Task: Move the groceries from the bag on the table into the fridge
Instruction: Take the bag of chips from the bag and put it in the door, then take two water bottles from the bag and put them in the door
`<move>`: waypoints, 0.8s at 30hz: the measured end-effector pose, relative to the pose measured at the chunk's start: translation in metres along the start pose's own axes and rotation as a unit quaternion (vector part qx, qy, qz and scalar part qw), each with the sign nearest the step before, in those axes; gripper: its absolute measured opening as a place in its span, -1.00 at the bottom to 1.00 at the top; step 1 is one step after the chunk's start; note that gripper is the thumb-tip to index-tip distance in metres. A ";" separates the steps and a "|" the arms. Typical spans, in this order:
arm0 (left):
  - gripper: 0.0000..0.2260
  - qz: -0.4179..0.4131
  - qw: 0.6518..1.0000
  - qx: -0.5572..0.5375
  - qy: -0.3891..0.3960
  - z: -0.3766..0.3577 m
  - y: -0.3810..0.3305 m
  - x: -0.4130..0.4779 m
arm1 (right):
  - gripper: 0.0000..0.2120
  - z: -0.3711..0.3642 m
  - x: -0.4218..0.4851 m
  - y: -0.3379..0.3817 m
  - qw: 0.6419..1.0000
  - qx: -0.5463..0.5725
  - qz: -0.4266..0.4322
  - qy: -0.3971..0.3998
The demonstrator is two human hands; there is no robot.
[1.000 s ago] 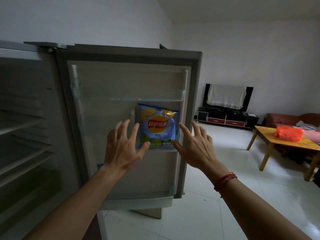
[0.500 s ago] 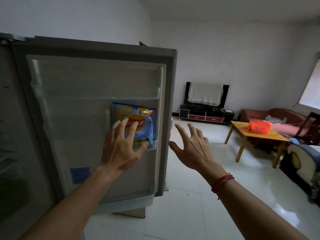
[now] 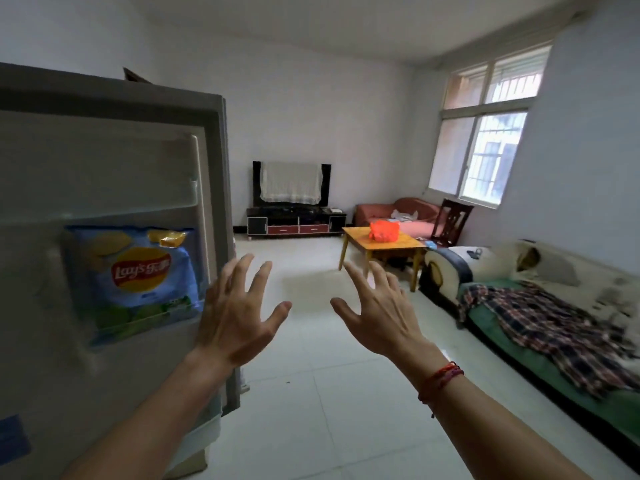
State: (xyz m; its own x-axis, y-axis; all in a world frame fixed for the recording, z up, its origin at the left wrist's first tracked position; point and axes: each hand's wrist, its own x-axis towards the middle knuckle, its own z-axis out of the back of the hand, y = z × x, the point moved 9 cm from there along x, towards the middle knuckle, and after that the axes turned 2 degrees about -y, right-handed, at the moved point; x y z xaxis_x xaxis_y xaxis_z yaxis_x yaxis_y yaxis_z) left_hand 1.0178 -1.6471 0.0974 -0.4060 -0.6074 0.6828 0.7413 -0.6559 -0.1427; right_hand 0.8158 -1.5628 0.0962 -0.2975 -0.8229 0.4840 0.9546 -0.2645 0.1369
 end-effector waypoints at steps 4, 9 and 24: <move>-0.35 -0.050 0.998 -0.040 0.006 -0.017 -0.039 0.003 | -0.33 0.018 -0.031 -0.041 0.998 -0.039 -0.057 -0.006; -0.37 -0.100 0.990 -0.101 0.017 -0.036 -0.093 0.006 | -0.33 0.045 -0.068 -0.093 0.988 -0.086 -0.125 -0.016; -0.36 -0.159 0.979 -0.121 0.031 -0.080 -0.210 0.024 | -0.32 0.072 -0.100 -0.209 0.975 -0.091 -0.202 -0.031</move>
State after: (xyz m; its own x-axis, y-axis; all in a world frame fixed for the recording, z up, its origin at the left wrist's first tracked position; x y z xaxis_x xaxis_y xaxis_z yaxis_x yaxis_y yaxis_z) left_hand 0.8096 -1.5593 0.0866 -0.6337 -0.3759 0.6761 0.4261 -0.8991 -0.1006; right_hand 0.6471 -1.3886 0.0813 -0.6418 -0.6025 0.4743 0.7395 -0.6500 0.1750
